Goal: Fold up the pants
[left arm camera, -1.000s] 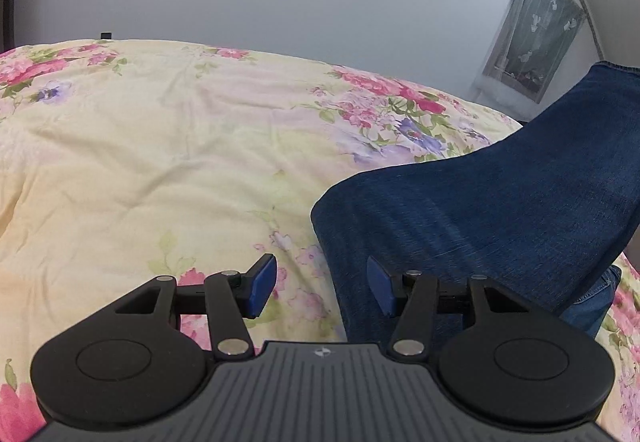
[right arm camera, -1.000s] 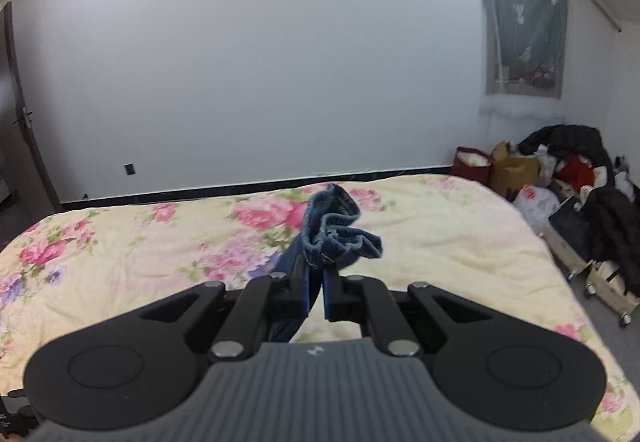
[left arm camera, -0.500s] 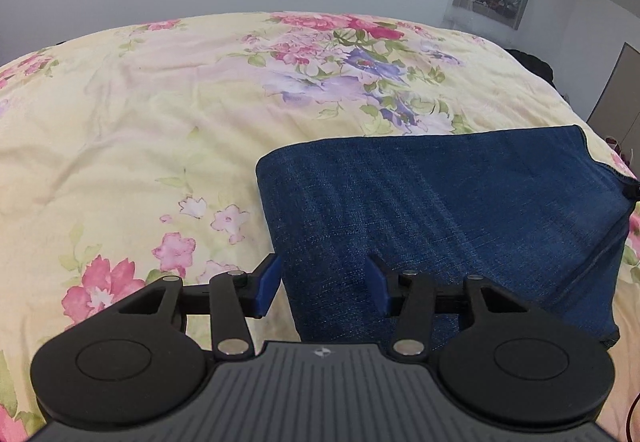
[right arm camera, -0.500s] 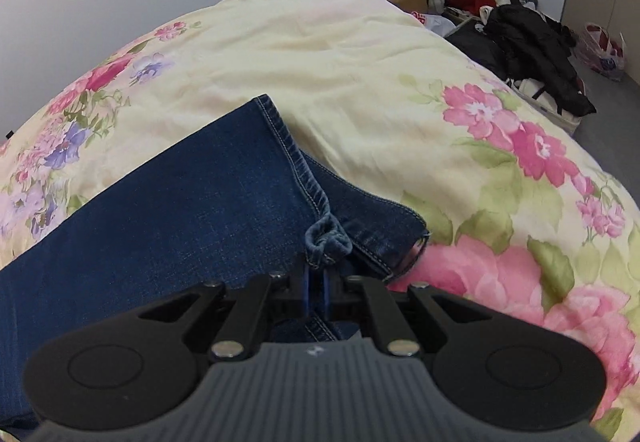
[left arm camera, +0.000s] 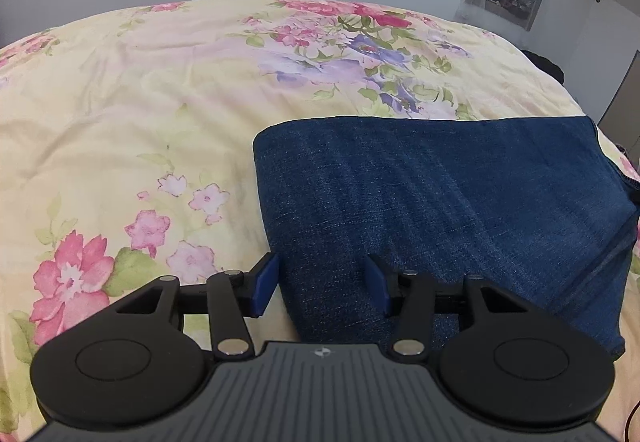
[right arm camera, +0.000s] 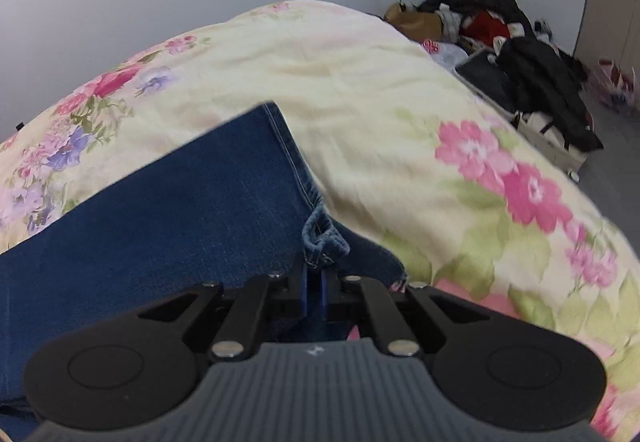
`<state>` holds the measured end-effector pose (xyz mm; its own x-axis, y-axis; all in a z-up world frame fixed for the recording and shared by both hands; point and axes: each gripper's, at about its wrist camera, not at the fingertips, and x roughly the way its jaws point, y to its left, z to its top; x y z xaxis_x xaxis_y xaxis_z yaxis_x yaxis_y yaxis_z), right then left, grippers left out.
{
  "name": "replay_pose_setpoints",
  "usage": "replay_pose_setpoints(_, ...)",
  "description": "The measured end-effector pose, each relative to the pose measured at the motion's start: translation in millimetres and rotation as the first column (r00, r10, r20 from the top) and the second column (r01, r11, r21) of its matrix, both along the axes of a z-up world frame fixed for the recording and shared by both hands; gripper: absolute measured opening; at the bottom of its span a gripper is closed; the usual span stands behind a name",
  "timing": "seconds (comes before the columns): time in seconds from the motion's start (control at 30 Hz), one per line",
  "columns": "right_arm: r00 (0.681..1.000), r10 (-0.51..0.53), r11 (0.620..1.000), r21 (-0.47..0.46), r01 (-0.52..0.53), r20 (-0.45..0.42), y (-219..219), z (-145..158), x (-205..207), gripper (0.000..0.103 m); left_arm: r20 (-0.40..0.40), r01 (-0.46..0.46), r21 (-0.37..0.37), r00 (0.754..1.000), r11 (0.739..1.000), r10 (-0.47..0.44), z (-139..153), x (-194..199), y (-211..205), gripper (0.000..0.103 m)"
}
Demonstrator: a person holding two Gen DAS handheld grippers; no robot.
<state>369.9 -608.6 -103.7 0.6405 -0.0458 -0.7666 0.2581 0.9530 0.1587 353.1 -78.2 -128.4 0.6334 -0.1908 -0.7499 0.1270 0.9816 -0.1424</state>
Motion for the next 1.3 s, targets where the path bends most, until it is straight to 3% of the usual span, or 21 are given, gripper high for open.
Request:
replay_pose_setpoints(0.17, 1.000, 0.015, 0.997, -0.072, -0.016, -0.014, 9, -4, 2, 0.000, -0.018, -0.005, -0.014, 1.000, 1.000, 0.005, 2, -1, 4, 0.057)
replay_pose_setpoints(0.2, 1.000, 0.016, 0.996, -0.084, -0.017, -0.015, 9, 0, 2, 0.004, -0.017, -0.004, -0.011, 1.000, 1.000, 0.004, 4, -1, 5, 0.057)
replay_pose_setpoints(0.23, 1.000, 0.002, 0.992, -0.123, -0.004, -0.018, 9, 6, 0, 0.017, -0.010, -0.002, -0.002, 1.000, 1.000, 0.002, 6, -2, 6, 0.057)
replay_pose_setpoints(0.3, 0.999, -0.030, 0.976, -0.215, 0.027, -0.012, 9, 15, -3, 0.025, 0.017, 0.004, 0.025, 1.000, 1.000, -0.004, 14, -2, 10, 0.057)
replay_pose_setpoints(0.4, 0.999, -0.036, 0.983, -0.179, 0.040, 0.024, 1, 28, -14, 0.013, 0.048, 0.012, 0.029, 0.999, 1.000, -0.013, 25, 5, 16, 0.056)
replay_pose_setpoints(0.57, 0.995, 0.062, 0.985, -0.164, -0.049, 0.080, 23, 37, -17, 0.013, 0.087, 0.019, 0.039, 0.996, 0.999, -0.022, 38, 29, 19, 0.045)
replay_pose_setpoints(0.63, 0.992, 0.093, 0.982, -0.172, -0.078, 0.081, 33, 33, -8, 0.013, 0.082, 0.019, 0.024, 0.996, 1.000, -0.021, 35, 40, 18, 0.038)
replay_pose_setpoints(0.83, 0.999, 0.051, 0.983, -0.179, -0.048, 0.012, 28, -4, 20, 0.005, 0.046, 0.015, -0.019, 0.999, 1.000, -0.015, 3, 76, 15, 0.032)
replay_pose_setpoints(0.9, 0.999, 0.041, 0.986, -0.163, -0.041, -0.003, 23, -15, 24, 0.000, 0.035, 0.021, 0.010, 0.999, 1.000, -0.021, -9, 88, 11, 0.028)
replay_pose_setpoints(1.07, 0.999, 0.043, 0.983, -0.179, -0.048, -0.031, 23, -34, 33, 0.000, -0.007, 0.041, 0.085, 0.999, 0.996, -0.040, -23, 103, 0, 0.026)
replay_pose_setpoints(1.3, 0.999, -0.041, 0.983, -0.180, 0.039, -0.006, 39, -13, 17, 0.000, 0.051, 0.077, 0.179, 0.995, 0.981, -0.088, 5, 70, 1, 0.025)
